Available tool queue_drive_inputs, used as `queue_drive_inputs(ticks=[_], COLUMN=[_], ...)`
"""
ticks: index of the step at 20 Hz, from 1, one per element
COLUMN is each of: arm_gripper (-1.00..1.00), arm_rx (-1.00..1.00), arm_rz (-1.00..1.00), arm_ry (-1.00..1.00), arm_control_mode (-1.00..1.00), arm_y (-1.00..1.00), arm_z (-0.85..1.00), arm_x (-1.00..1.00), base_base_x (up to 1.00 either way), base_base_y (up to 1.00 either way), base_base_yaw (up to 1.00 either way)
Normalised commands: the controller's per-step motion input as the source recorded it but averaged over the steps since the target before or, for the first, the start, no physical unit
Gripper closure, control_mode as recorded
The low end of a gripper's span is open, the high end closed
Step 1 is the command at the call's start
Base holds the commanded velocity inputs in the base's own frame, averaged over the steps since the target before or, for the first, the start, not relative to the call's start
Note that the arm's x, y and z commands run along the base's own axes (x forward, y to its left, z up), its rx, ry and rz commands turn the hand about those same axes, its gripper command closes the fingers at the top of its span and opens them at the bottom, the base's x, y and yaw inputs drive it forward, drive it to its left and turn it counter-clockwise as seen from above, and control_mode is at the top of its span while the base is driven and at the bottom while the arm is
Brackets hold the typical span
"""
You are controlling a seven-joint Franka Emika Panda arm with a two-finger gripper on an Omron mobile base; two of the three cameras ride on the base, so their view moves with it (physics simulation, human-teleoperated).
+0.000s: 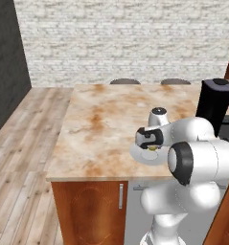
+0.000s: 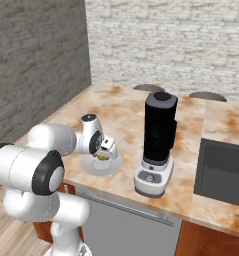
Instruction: Pick the pear and apple from the fridge and place them on the plate next to the blender to make a fruit smoothie.
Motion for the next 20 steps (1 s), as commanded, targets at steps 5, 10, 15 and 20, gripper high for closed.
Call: queue_drive_inputs(ticks=[5,10,15,20], arm_gripper=[-1.0,-1.0,-1.0,-1.0], arm_rx=[0.0,0.0,0.01,0.0], arm_rz=[-0.05,-0.01,0.0,0.0], arm_ry=[-0.05,-0.02,0.0,-0.07], arm_control_mode=[-1.0,-1.0,-1.0,-1.0], arm_y=[0.09,0.33,0.22,0.14], arm_z=[0.17,0.87,1.0,0.98], arm_x=[-0.09,-0.59,-1.0,-1.0], base_base_x=[0.0,0.0,0.0,0.0], base_base_y=[0.0,0.0,0.0,0.0], base_base_yaw=[0.0,0.0,0.0,0.0])
